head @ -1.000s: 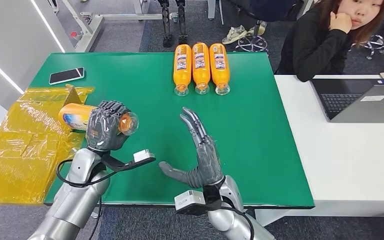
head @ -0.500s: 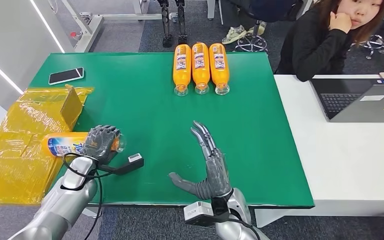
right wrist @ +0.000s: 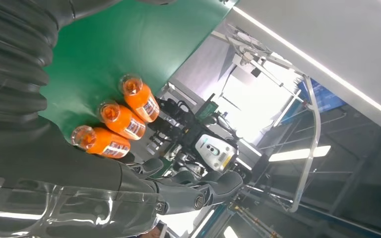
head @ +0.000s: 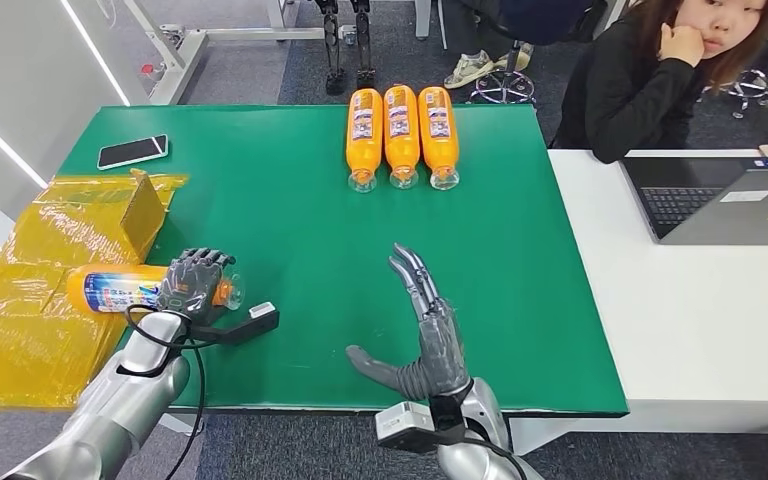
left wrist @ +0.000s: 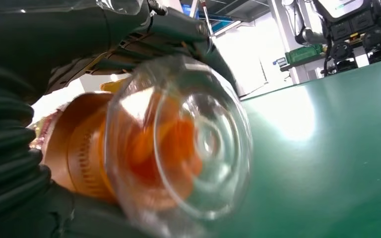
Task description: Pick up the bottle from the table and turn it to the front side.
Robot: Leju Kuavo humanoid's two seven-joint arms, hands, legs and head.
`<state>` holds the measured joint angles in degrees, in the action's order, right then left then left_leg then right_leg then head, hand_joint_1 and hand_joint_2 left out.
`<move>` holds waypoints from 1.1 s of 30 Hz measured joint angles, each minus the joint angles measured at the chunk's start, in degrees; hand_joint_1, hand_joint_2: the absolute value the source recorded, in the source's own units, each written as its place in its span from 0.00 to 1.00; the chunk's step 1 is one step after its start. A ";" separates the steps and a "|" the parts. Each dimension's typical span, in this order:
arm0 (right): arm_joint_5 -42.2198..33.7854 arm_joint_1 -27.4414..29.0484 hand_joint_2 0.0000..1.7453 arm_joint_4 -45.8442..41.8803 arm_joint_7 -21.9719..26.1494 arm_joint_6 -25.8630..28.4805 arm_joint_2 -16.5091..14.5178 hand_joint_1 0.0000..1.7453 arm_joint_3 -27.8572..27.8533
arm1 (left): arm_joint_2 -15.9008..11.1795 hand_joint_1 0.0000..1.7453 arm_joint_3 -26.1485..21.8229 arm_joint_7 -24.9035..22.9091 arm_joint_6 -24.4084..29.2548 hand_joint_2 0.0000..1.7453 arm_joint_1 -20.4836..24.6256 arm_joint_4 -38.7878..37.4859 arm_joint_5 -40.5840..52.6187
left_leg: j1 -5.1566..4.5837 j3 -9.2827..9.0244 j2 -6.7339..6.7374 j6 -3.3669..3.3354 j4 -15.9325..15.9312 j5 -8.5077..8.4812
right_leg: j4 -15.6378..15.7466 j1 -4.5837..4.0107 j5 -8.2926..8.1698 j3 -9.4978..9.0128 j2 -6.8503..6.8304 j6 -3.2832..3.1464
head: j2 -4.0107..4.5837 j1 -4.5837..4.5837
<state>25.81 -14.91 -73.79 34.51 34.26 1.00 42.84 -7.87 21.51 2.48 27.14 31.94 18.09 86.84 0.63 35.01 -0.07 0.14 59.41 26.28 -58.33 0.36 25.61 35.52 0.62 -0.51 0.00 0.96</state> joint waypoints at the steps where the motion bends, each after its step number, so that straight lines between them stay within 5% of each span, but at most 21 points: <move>1: -0.33 -0.02 1.00 0.05 0.11 0.08 0.12 0.00 0.00 | -0.07 0.00 0.00 -0.10 0.11 1.00 0.00 -0.06 0.02 | 0.00 0.00 0.00 0.00 0.00 0.00 | 0.00 0.00 0.00 0.00 0.00 0.00 | 0.00 0.00; 18: -2.96 -0.59 1.00 1.77 1.90 2.54 0.44 0.00 0.00 | -1.38 0.00 -0.03 4.19 1.15 1.00 1.76 -0.12 0.54 | -0.01 0.00 0.00 0.00 0.00 0.00 | 0.00 0.00 0.00 0.00 -0.01 0.00 | 0.00 0.01; 22: -2.62 -0.54 1.00 1.71 1.43 3.21 0.44 0.00 0.01 | -1.40 0.00 -0.36 10.10 0.35 1.00 2.20 -0.10 -2.49 | -0.01 0.00 0.00 0.00 0.01 0.00 | 0.01 0.00 0.00 0.00 -0.01 0.00 | 0.00 0.00; 26: -1.91 0.23 1.00 1.20 1.12 3.49 0.45 0.00 -0.31 | -1.39 0.00 -2.26 22.61 -4.66 1.00 2.10 1.03 -11.70 | -0.01 -0.02 0.01 0.00 0.01 0.00 | 0.01 0.00 0.00 0.00 0.00 0.00 | 0.00 0.00; 29: -1.82 1.34 1.00 0.49 1.34 3.67 0.57 0.00 -1.34 | -1.36 0.00 -3.39 34.01 -14.10 1.00 0.31 7.15 -30.71 | -0.01 0.00 -0.01 0.00 0.01 0.00 | 0.01 0.01 0.00 0.00 -0.01 0.00 | 0.00 0.00; 33: -1.93 1.82 1.00 -0.63 1.56 3.70 0.85 0.00 -2.20 | -1.55 0.00 -1.21 37.55 -21.05 1.00 -3.10 17.56 -53.40 | -0.02 0.01 -0.01 0.00 0.01 0.01 | 0.03 0.01 0.00 0.00 -0.01 0.01 | 0.00 0.00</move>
